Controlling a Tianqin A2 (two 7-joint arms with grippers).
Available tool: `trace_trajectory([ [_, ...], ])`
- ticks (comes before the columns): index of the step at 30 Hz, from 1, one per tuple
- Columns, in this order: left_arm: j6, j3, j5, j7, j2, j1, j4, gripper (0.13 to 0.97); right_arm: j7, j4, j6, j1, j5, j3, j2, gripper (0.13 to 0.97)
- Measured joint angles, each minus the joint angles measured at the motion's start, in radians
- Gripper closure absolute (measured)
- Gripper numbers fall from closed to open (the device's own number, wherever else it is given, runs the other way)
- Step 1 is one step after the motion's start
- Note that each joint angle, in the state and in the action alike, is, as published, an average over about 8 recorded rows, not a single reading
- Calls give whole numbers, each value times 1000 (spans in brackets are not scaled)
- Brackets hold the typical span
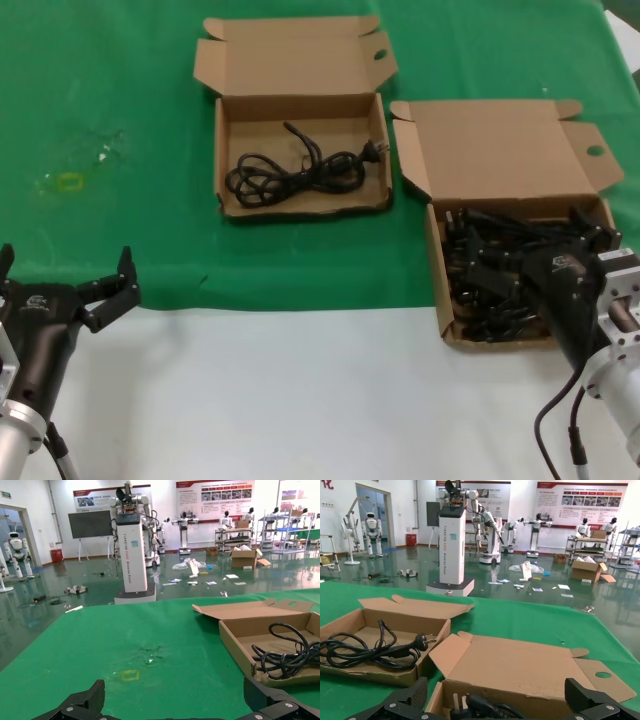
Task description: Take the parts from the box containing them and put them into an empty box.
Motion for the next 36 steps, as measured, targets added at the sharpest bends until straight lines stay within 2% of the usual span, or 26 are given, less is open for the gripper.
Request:
trace_trajectory([
  [36,0,0,0,0,0,0,0,132,0,0,0,0,0,0,0,129],
])
